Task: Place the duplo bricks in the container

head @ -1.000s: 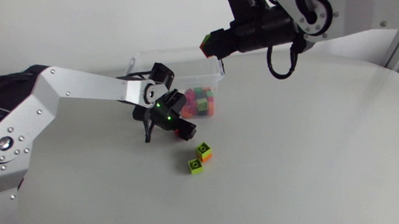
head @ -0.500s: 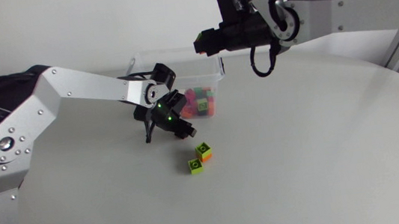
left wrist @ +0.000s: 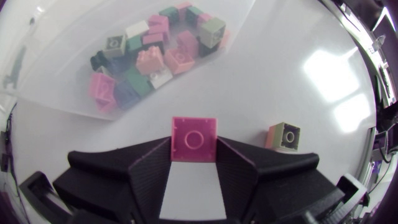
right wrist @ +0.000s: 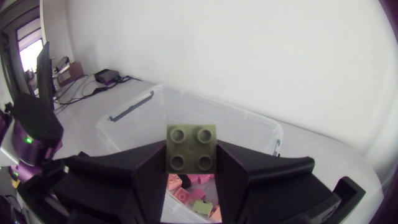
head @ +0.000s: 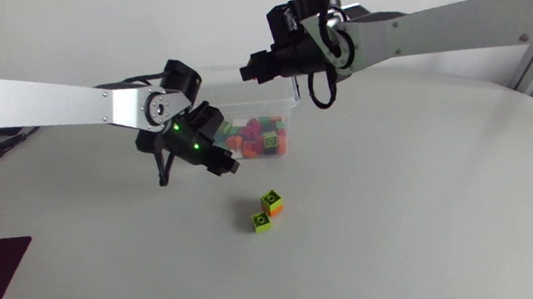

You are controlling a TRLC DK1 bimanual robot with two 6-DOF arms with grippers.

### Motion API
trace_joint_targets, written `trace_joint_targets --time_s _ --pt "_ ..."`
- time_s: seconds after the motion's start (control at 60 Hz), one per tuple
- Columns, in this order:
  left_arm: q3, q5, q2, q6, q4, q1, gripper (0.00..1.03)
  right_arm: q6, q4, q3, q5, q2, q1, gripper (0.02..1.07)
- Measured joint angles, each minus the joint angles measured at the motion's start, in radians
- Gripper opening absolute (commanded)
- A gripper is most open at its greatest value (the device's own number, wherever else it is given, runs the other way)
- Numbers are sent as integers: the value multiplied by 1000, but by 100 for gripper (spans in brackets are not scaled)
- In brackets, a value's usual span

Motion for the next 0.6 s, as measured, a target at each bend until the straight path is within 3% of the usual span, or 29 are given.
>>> trace_joint_targets --time_s 0.083,0.217,0.433,0.6 --pt "-10 0 -42 3 1 11 42 0 -12 34 14 33 0 74" --pt "-21 0 -107 3 2 28 42 0 -55 106 34 92 0 96" --pt "-21 4 -216 3 27 51 42 0 -68 107 37 93 0 100" --pt "-20 39 -267 -2 91 83 42 0 -68 -3 37 -14 0 101"
